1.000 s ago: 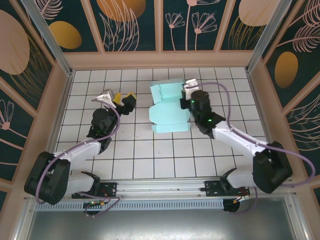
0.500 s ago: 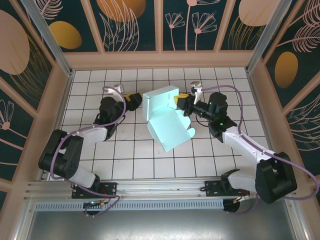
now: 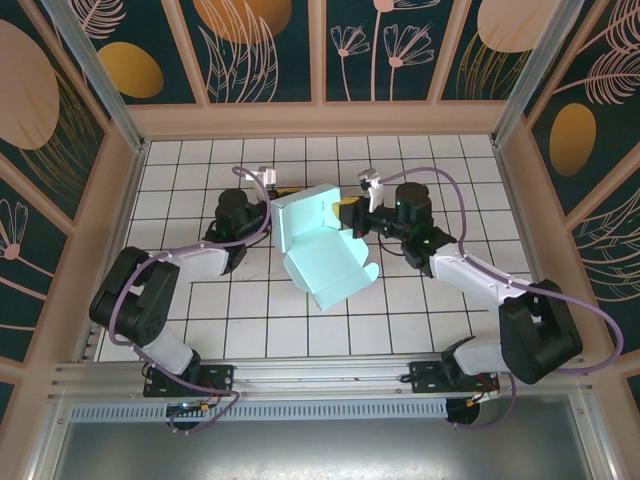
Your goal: Fold the paper box
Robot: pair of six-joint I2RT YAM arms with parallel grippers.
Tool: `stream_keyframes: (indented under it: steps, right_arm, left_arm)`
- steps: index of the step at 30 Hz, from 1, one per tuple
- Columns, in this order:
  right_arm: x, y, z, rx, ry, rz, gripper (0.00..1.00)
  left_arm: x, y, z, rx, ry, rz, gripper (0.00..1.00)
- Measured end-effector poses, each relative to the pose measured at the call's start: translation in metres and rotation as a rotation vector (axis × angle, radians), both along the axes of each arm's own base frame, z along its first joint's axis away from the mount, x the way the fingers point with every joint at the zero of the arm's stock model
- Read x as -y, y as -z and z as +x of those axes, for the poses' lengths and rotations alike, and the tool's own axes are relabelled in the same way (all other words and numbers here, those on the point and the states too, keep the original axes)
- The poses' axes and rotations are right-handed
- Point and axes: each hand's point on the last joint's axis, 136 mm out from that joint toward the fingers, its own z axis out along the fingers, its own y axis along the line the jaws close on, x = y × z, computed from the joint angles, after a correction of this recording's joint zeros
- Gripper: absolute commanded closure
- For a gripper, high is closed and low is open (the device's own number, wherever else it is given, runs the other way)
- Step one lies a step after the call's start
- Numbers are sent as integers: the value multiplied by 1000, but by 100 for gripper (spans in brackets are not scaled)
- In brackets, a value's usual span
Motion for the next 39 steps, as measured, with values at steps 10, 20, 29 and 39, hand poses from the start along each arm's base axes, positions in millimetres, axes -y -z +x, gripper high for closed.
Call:
stream_keyframes:
  steps: [10,20,29,39]
  right_arm:
    - [-19,-2,15,53,94,-123,100]
    - [-32,13,33,83,229,-268,100]
    - [-34,16,38,112,286,-331,96]
    - [-26,19,35,24,193,-195,87]
  left_arm:
    - [-5,1,8,-4,-29,0,54]
    - [-18,19,20,-55,-103,29,55]
    - [-21,24,23,-68,-123,37,55]
    - [-9,19,14,-65,-57,16,55]
